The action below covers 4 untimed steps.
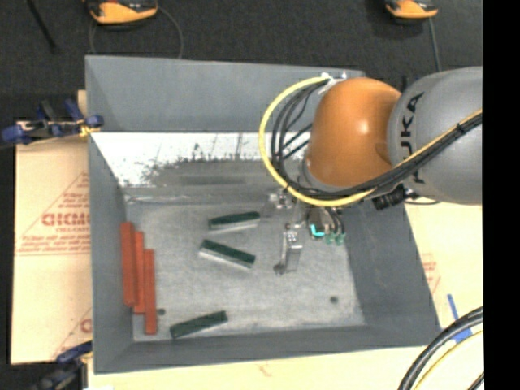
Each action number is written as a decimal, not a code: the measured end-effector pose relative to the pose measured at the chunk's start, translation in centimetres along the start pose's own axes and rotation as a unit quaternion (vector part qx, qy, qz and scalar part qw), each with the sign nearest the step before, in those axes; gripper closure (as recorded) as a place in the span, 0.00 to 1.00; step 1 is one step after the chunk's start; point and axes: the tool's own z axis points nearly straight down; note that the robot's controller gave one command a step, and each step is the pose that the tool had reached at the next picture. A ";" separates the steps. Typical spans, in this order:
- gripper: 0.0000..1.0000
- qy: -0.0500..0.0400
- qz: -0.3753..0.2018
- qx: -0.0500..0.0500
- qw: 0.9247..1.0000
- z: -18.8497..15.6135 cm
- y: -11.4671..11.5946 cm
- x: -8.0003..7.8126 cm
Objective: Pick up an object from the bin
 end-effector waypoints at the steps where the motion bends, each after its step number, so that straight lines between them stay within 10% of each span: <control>1: 0.00 -0.002 -0.119 0.001 0.993 12.3 2.8 -2.5; 2: 1.00 -0.005 -0.117 0.000 0.993 12.0 2.8 -2.6; 3: 1.00 -0.008 -0.140 0.002 0.990 -1.5 -0.6 -1.2; 4: 0.00 -0.004 -0.140 0.000 0.990 -1.0 -0.4 -1.1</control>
Offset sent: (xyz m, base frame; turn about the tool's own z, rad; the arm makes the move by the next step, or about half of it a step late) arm 0.0234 0.0298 -0.1213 -0.2401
